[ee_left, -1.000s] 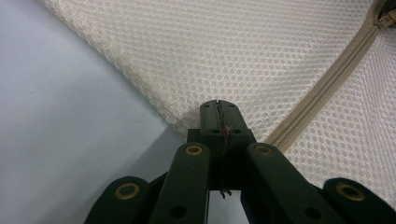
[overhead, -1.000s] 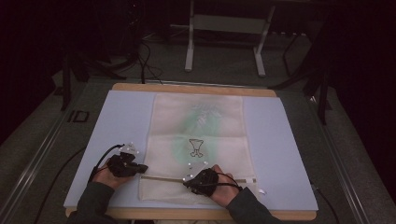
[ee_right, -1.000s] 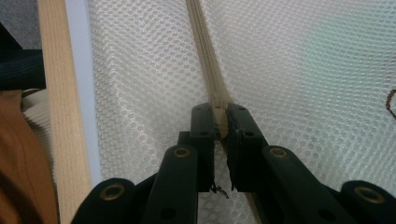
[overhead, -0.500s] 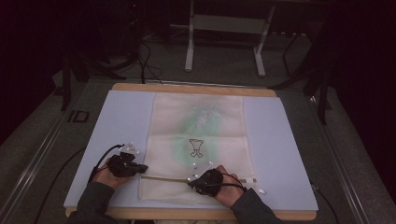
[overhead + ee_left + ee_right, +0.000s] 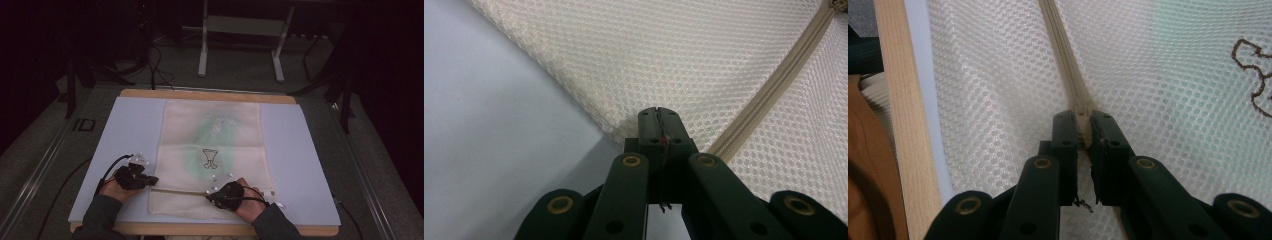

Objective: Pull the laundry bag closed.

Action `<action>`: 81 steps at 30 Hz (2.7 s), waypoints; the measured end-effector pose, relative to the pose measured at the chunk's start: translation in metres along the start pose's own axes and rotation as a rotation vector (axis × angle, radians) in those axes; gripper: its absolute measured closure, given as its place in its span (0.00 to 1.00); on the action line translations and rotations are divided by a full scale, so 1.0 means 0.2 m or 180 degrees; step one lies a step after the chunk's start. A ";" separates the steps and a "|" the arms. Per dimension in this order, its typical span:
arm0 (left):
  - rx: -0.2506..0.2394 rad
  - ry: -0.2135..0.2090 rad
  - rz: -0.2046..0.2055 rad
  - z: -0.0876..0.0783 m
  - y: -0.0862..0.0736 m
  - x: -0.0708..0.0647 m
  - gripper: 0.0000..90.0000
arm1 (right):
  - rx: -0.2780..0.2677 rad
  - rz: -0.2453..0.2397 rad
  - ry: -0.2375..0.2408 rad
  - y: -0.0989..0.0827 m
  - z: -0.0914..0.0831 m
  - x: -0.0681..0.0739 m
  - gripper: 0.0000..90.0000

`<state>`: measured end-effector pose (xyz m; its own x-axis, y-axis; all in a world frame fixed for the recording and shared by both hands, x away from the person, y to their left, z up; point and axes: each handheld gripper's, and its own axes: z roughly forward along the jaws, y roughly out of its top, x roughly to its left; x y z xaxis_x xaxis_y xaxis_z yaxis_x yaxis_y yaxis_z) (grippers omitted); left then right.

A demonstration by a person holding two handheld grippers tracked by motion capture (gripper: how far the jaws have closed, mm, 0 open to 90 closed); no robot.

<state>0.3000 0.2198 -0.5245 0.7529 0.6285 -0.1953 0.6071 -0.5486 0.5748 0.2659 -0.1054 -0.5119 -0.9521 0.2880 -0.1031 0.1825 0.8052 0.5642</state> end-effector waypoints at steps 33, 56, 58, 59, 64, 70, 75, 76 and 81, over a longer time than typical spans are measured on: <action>0.0006 0.0006 0.0003 0.00 0.00 0.00 1.00 | 0.0013 0.0117 -0.0058 -0.12 -0.08 -0.04 0.91; 0.0000 0.0000 0.0002 0.00 0.00 0.00 1.00 | -0.0067 0.0272 -0.0010 -0.29 -0.20 -0.13 0.91; 0.0002 0.0004 0.0002 0.00 0.00 0.00 1.00 | -0.0059 0.0296 -0.0014 -0.31 -0.21 -0.14 0.91; 0.0002 0.0004 0.0003 0.00 0.00 0.00 1.00 | -0.0050 0.0294 -0.0024 -0.31 -0.21 -0.14 0.91; -0.0003 0.0001 0.0002 0.00 0.00 0.00 1.00 | -0.0035 0.0358 -0.0046 -0.35 -0.24 -0.16 0.91; -0.0005 0.0001 0.0000 0.00 0.00 0.00 1.00 | -0.0033 0.0433 -0.0066 -0.40 -0.28 -0.17 0.91; -0.0007 0.0001 0.0001 0.00 0.00 0.00 1.00 | -0.0019 0.0496 -0.0085 -0.44 -0.30 -0.18 0.91; -0.0007 0.0003 0.0001 0.00 0.00 0.00 1.00 | -0.0028 0.0511 -0.0083 -0.45 -0.31 -0.18 0.91; -0.0007 0.0000 0.0005 0.00 0.00 0.00 1.00 | -0.0022 0.0534 -0.0087 -0.49 -0.33 -0.20 0.91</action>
<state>0.2999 0.2200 -0.5247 0.7539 0.6276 -0.1944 0.6053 -0.5484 0.5769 0.2702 -0.2299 -0.5083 -0.9014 0.4320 -0.0291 0.3364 0.7411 0.5810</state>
